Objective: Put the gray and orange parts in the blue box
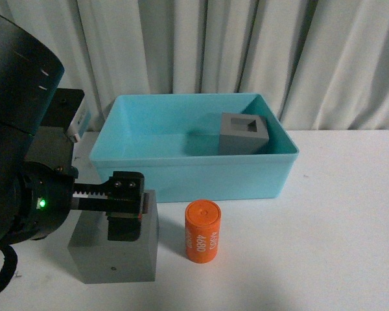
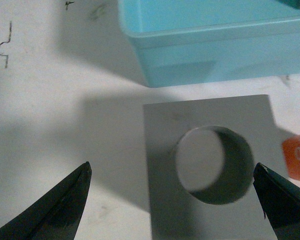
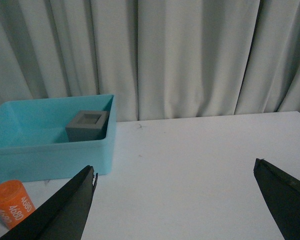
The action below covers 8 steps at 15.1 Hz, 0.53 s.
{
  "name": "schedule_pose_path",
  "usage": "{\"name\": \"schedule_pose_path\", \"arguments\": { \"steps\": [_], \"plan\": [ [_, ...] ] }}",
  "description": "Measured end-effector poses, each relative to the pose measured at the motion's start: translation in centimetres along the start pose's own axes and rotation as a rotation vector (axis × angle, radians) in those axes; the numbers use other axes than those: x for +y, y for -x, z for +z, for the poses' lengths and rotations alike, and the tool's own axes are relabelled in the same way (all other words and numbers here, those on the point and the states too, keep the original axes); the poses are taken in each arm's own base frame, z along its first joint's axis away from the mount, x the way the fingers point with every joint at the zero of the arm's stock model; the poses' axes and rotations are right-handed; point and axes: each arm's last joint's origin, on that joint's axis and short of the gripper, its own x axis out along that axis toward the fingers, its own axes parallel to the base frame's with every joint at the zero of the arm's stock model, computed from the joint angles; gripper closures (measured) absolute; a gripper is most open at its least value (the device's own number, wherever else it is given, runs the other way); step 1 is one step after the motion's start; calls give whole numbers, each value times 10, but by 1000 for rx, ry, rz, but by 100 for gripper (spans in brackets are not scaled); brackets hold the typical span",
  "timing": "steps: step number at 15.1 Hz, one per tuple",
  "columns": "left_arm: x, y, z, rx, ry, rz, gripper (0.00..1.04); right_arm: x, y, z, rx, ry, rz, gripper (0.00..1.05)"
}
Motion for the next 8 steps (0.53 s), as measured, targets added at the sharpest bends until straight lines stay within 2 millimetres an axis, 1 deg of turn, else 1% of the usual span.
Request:
{"name": "schedule_pose_path", "arguments": {
  "steps": [2, 5, 7, 8],
  "plan": [
    [8, -6, 2, 5, 13, 14, 7, 0, 0, 0, 0, 0, 0, 6],
    [6, -10, 0, 15, 2, 2, 7, 0, 0, 0, 0, 0, 0, 6],
    [4, -25, -1, 33, -14, 7, 7, 0, 0, 0, 0, 0, 0, 6],
    [7, -32, -5, 57, -15, 18, 7, 0, 0, 0, 0, 0, 0, 6]
  ]
}}
